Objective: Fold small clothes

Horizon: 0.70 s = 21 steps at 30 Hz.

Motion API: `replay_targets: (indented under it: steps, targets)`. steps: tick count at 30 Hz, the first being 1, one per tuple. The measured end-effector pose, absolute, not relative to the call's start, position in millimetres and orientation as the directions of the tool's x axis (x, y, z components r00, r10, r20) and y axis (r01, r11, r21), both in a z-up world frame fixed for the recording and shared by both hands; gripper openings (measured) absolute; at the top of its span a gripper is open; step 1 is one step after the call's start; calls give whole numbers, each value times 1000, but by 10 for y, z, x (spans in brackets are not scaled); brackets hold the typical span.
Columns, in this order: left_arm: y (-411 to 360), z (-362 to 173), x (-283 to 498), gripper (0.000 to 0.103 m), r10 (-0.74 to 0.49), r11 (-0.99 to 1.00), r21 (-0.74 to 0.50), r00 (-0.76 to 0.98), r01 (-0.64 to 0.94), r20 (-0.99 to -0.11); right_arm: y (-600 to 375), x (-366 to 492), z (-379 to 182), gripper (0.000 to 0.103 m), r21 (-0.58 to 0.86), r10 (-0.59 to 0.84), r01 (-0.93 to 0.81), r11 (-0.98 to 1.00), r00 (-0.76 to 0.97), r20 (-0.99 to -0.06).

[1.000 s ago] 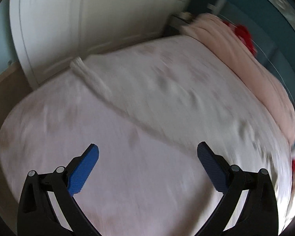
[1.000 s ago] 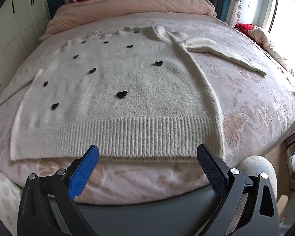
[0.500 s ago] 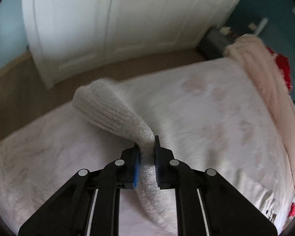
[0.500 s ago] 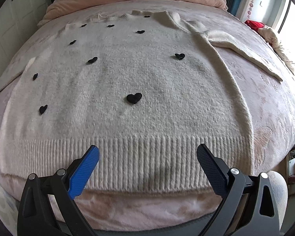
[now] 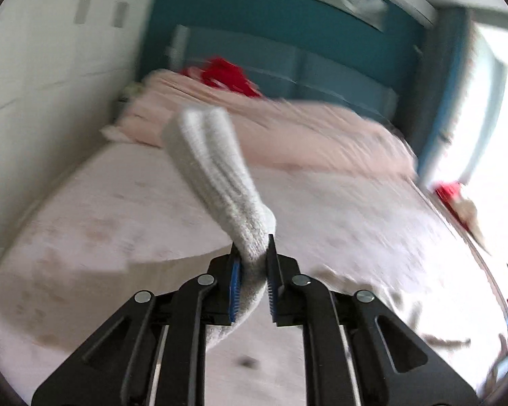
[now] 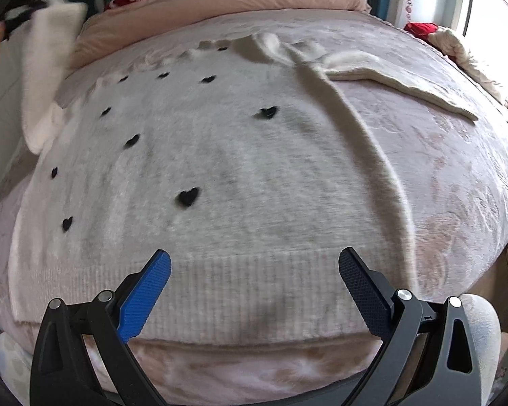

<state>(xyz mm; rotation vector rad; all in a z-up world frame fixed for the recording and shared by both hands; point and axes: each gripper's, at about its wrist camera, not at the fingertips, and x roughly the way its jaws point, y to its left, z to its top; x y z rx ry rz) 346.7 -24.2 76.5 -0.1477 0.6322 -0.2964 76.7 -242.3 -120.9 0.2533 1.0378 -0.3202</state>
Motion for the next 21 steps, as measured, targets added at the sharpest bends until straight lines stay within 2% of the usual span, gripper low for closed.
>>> replay_targets:
  steps: [1,2,3,4,5,10,15,18,20,21]
  targets:
    - [-467,619,3446,19,-337,941,-231,738,247,-584,-2488,747,-1205,98,61,-139,381,923,476,-869]
    - [-570,481,3408,30,-347,938,-239,720,253,-601,-2542,735,-1200,98,66,-137,383,921,481,-866]
    - [-703,242,3348,50,-339,940,-245,691,236,-638,-2598,728,-1195,98,69,-139,385,920,486,-863]
    - [-753,87,3308,58,-335,942,-255,672,218,-660,-2674,725,-1184,98,72,-141,388,919,494,-858]
    - [-762,-90,3233,60,-342,939,-279,650,202,-679,-2730,734,-1175,98,79,-137,386,919,501,-855]
    - [-423,-754,2942,62,-356,911,-411,576,39,-736,-3024,1105,-1132,98,191,-25,336,922,546,-838]
    - [571,-1089,3062,62,-370,778,-582,577,-235,-728,-3139,2014,-1134,97,304,97,265,915,587,-804]
    - [958,-1338,3194,62,-395,670,-656,582,-346,-711,-3161,2645,-1261,85,400,193,249,882,584,-789]
    - [1067,-1481,3328,61,-419,622,-682,571,-386,-706,-3200,3024,-1482,70,441,223,303,845,550,-805]
    - [1101,-1541,3406,60,-444,583,-709,575,-397,-687,-3234,3161,-1604,68,467,242,338,817,535,-810]
